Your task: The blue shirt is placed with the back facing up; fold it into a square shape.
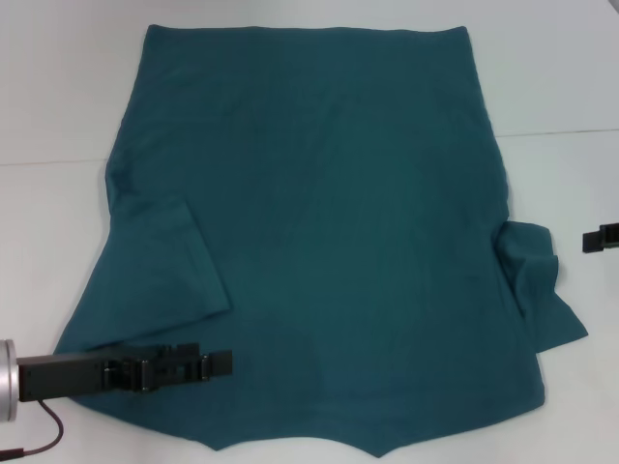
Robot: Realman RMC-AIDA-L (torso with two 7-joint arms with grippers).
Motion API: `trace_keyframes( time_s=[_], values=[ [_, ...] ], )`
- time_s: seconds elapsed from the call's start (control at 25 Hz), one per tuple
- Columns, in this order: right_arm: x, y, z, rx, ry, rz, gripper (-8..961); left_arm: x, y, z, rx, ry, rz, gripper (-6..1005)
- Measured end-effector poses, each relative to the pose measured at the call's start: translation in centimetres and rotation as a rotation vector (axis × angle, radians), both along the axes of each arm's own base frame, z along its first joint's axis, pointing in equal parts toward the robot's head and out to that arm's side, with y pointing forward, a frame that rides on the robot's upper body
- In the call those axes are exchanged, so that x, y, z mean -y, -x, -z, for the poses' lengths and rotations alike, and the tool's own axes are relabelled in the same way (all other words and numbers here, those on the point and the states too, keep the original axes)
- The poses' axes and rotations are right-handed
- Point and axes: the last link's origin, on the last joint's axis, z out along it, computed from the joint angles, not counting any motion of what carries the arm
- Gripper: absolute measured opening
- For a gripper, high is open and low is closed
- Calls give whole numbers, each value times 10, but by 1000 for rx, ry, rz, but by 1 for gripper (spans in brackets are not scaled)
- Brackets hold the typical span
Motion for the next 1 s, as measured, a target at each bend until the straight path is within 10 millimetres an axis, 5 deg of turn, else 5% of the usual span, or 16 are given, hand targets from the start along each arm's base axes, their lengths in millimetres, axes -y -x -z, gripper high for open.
trace_keyframes(
  time_s=[0.56,1.0],
  values=[
    [-18,-6,47,-14,-47,76,806,0,1,4,7,8,-19,872],
    [-26,5,66,-35,-38,79,804,-1,1,3,3,6,-17,872]
  ],
)
